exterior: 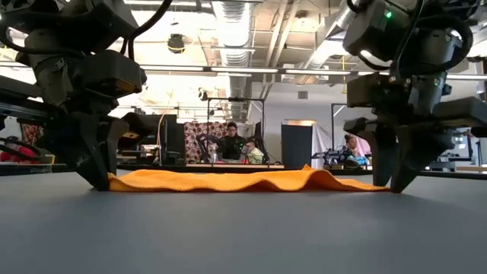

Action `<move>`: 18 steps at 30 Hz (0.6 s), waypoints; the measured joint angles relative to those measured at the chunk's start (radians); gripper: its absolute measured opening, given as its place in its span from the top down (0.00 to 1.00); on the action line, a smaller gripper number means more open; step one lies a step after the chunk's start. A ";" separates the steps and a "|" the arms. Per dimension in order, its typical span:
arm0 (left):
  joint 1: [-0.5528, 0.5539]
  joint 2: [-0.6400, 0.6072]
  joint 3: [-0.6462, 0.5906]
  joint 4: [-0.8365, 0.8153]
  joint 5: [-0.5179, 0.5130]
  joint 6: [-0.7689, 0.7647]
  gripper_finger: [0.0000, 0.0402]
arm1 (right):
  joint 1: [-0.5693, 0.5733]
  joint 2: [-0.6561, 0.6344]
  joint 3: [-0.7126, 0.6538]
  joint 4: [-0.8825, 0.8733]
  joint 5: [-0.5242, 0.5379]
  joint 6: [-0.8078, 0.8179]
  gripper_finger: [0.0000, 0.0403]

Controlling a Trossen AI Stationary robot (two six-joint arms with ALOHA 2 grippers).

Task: Roll towel
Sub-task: Fold the yellow towel

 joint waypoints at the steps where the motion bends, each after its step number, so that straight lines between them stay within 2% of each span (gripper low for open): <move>1: 0.000 0.000 0.000 -0.002 0.002 0.000 0.99 | -0.001 0.022 -0.001 0.007 -0.004 0.001 0.66; 4: 0.000 -0.001 0.000 -0.007 0.003 -0.005 1.00 | -0.003 0.061 0.002 0.017 0.000 0.043 0.73; 9: -0.002 -0.039 -0.001 -0.064 -0.015 -0.082 1.00 | -0.003 0.042 0.007 0.020 0.002 0.083 0.95; 16: 0.002 -0.183 -0.004 -0.139 -0.118 -0.131 1.00 | -0.037 -0.113 0.051 -0.054 -0.025 0.087 0.96; 18: 0.008 -0.232 -0.004 -0.152 -0.133 -0.149 1.00 | -0.059 -0.155 0.080 -0.082 -0.080 0.091 0.97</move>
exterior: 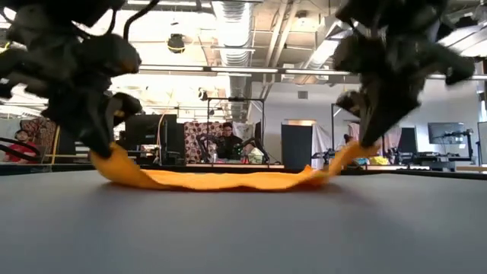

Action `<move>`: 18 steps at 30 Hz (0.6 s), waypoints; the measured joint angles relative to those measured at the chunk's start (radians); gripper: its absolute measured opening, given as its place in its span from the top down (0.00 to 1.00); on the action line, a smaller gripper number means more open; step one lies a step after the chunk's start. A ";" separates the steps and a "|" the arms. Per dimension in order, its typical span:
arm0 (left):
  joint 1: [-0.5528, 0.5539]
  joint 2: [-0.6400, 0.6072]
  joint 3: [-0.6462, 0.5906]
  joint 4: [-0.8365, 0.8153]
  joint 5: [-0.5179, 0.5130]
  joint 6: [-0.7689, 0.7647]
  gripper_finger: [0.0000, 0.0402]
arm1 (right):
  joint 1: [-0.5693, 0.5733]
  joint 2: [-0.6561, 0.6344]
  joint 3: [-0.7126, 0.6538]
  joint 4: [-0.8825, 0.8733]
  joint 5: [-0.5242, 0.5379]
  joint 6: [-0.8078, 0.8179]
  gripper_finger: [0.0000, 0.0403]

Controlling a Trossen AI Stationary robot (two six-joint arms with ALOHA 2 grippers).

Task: Roll towel
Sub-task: Fold the yellow towel

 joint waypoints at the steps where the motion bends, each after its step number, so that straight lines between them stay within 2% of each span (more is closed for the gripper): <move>1: 0.004 -0.025 0.000 -0.013 -0.007 -0.010 1.00 | -0.010 -0.016 0.012 -0.025 -0.026 0.011 0.98; 5: 0.023 -0.116 0.000 -0.049 -0.014 -0.072 1.00 | -0.061 -0.058 0.073 -0.088 -0.157 0.082 0.98; 9: 0.028 -0.192 0.000 -0.108 0.014 -0.189 1.00 | -0.089 -0.058 0.133 -0.227 -0.294 0.172 0.97; 15: 0.027 -0.284 0.001 -0.158 0.128 -0.391 1.00 | -0.091 -0.040 0.200 -0.292 -0.413 0.235 0.97; 18: 0.026 -0.313 0.002 -0.174 0.159 -0.425 1.00 | -0.100 -0.037 0.225 -0.291 -0.398 0.238 0.97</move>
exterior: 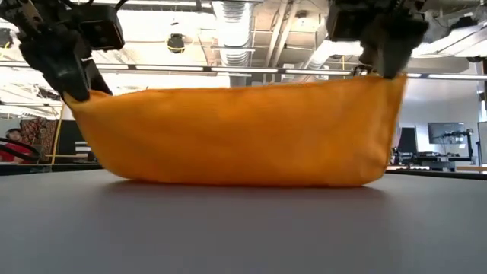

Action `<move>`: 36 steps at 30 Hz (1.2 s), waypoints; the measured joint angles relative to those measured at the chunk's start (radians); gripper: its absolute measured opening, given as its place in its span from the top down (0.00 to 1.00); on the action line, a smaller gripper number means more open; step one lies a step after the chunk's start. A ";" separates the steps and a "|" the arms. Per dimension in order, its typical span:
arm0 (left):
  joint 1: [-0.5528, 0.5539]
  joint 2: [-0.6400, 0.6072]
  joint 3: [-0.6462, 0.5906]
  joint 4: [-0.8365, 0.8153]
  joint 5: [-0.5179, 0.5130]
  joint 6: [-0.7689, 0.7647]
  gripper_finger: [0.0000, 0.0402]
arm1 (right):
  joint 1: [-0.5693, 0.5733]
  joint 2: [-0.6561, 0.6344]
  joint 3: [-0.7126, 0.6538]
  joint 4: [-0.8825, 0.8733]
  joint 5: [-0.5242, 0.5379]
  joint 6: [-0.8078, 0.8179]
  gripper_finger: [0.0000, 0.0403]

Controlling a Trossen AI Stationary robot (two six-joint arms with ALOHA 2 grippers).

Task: Roll towel
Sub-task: Fold the yellow towel

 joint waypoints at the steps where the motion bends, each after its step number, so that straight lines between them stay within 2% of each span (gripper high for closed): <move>1: -0.001 -0.002 0.000 -0.005 -0.012 0.001 1.00 | -0.009 0.000 0.006 0.005 0.025 -0.001 0.97; 5: 0.022 0.012 0.000 -0.016 -0.138 0.027 1.00 | -0.090 0.000 0.005 0.042 0.137 -0.016 0.97; 9: 0.095 0.052 0.000 -0.019 -0.243 0.023 1.00 | -0.187 0.000 0.004 0.045 0.226 -0.020 0.97; 14: 0.201 0.117 0.000 -0.023 -0.304 0.043 1.00 | -0.293 0.000 0.003 0.009 0.255 -0.039 0.97; 19: 0.291 0.201 0.000 0.043 -0.297 0.104 1.00 | -0.354 0.040 -0.001 0.006 0.266 -0.079 0.97; 23: 0.325 0.269 0.001 0.144 -0.249 0.147 1.00 | -0.371 0.090 0.000 0.023 0.265 -0.091 0.97; 30: 0.330 0.337 0.002 0.198 -0.217 0.151 1.00 | -0.365 0.193 0.000 0.035 0.246 -0.126 0.97; 36: 0.331 0.329 0.001 0.189 -0.217 0.189 1.00 | -0.358 0.232 0.000 0.056 0.241 -0.135 0.97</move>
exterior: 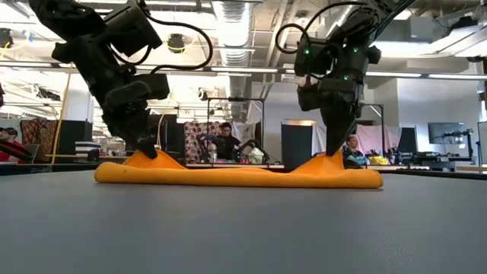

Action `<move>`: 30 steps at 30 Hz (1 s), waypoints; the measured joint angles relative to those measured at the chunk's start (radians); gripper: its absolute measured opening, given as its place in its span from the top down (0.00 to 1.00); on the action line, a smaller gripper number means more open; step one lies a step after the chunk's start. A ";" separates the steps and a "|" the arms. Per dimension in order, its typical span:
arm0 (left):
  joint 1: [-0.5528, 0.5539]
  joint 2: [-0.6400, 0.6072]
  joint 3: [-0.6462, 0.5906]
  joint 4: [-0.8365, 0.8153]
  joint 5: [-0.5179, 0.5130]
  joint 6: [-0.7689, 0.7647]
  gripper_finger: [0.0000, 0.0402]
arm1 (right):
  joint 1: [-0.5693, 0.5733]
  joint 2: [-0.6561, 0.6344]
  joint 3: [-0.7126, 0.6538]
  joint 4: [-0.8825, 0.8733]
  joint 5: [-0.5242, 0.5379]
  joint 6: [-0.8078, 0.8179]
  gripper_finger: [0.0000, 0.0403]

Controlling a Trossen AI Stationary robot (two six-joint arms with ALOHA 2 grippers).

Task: Roll towel
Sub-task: Fold the yellow towel

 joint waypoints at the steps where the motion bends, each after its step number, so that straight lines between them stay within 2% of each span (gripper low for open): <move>1: 0.003 -0.001 0.000 0.005 0.000 0.009 1.00 | 0.000 -0.001 0.000 0.005 0.000 0.000 0.97; 10: 0.065 -0.001 -0.001 0.004 0.000 0.075 1.00 | -0.040 -0.007 0.000 0.008 0.007 0.012 0.97; 17: 0.129 -0.001 -0.001 0.004 0.003 0.154 1.00 | -0.072 -0.007 0.000 0.005 0.056 0.020 0.97; 23: 0.179 -0.001 -0.001 0.008 0.055 0.167 1.00 | -0.083 -0.007 0.000 -0.079 0.062 0.022 0.97; 30: 0.219 0.000 -0.001 0.033 0.035 0.239 1.00 | -0.099 -0.007 0.000 -0.061 0.105 0.022 0.97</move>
